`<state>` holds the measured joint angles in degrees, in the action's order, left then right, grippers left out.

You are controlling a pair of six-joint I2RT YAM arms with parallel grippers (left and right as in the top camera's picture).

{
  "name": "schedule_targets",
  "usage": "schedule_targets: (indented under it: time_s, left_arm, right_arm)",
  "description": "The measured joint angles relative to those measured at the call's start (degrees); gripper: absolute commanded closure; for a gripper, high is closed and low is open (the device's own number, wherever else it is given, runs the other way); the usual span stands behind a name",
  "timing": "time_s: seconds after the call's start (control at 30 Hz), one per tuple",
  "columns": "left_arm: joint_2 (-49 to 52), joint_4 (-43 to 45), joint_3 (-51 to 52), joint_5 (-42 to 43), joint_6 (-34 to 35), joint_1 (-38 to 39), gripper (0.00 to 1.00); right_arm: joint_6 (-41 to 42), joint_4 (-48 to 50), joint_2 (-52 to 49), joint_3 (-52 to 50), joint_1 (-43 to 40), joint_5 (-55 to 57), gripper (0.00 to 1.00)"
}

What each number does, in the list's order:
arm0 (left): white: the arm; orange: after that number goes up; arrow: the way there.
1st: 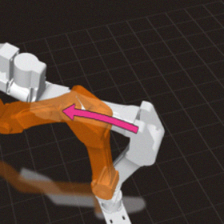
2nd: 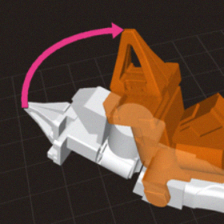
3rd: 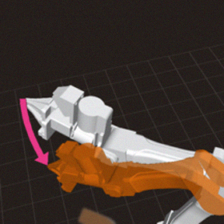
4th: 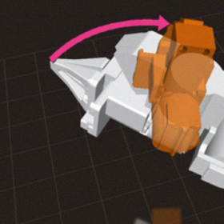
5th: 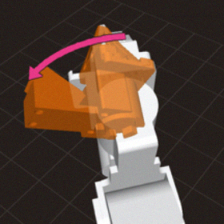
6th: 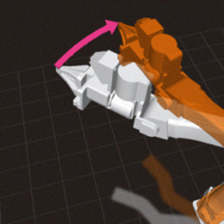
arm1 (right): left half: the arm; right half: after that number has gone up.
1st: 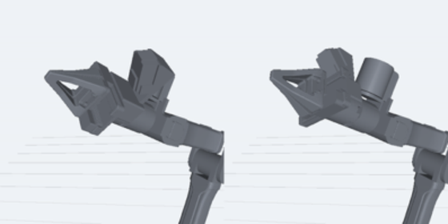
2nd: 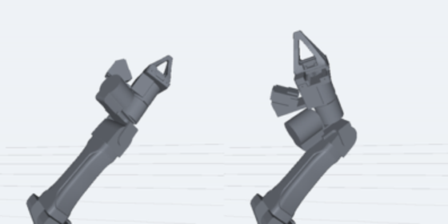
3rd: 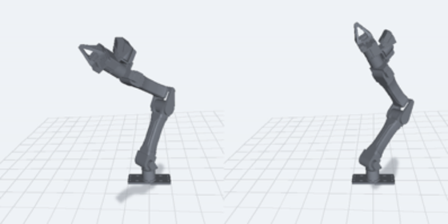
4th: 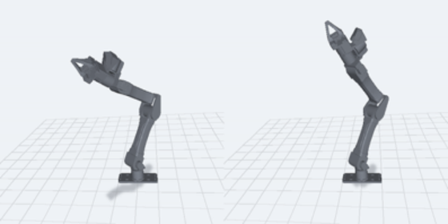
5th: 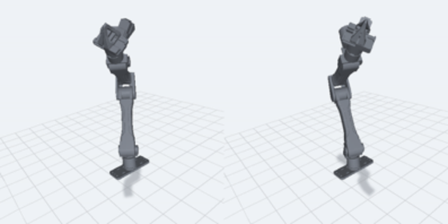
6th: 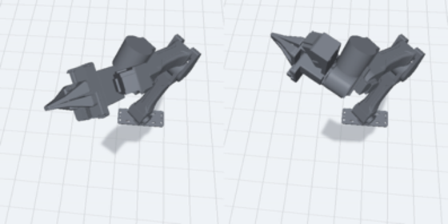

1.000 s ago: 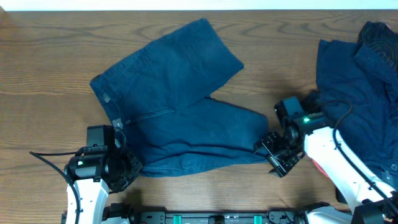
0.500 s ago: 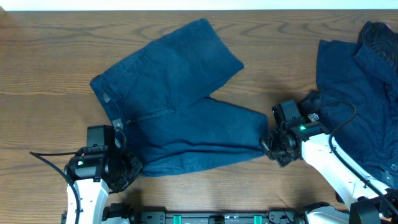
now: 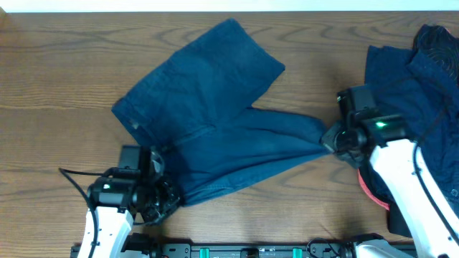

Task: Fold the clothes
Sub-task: 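Lift the shorts and fold the bottom edge up toward the waistband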

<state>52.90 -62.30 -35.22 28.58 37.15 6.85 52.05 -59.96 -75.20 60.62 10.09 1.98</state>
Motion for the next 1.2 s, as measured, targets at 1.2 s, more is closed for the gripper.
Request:
schedule_targets:
  time_s: [1.2]
  left_arm:
    - [16.4,40.2,-8.7,-43.9,25.9,3.7,0.94]
  right_arm:
    - [-46.8,72.4,-37.4,21.2,9.6,-1.2,0.99]
